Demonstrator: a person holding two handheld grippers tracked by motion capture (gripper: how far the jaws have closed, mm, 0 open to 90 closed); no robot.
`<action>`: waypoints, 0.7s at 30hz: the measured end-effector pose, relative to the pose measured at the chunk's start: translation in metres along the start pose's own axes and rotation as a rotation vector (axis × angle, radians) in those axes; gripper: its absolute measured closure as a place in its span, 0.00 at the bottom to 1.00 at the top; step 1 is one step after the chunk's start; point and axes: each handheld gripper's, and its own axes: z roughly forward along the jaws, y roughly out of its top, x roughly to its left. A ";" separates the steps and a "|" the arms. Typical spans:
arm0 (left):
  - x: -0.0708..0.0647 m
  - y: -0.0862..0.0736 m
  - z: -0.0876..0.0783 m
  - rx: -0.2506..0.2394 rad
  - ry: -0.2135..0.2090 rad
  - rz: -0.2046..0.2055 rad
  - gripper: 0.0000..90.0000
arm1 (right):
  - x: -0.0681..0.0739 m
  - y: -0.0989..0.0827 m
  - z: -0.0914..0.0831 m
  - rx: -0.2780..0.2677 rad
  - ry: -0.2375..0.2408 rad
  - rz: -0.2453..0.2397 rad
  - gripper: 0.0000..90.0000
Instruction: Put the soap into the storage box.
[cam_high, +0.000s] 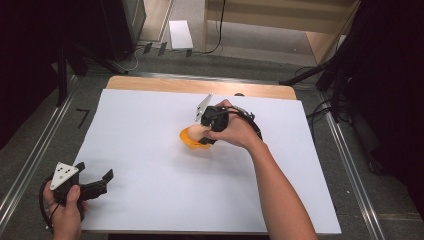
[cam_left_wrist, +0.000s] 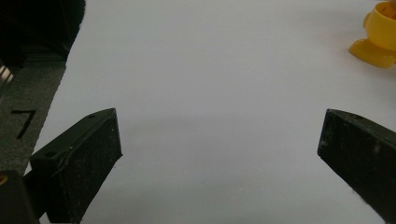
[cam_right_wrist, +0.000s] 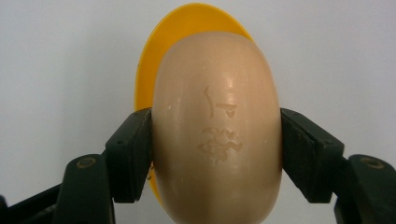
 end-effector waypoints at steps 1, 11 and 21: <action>0.000 0.000 0.000 -0.001 0.000 0.000 0.00 | 0.000 0.000 0.000 -0.005 -0.001 0.003 0.36; 0.000 0.000 0.000 0.000 0.001 0.002 0.00 | -0.003 -0.005 -0.017 -0.075 -0.001 0.063 0.36; -0.001 0.000 0.001 0.000 0.004 0.005 0.00 | 0.001 -0.028 -0.027 -0.119 -0.044 0.144 0.33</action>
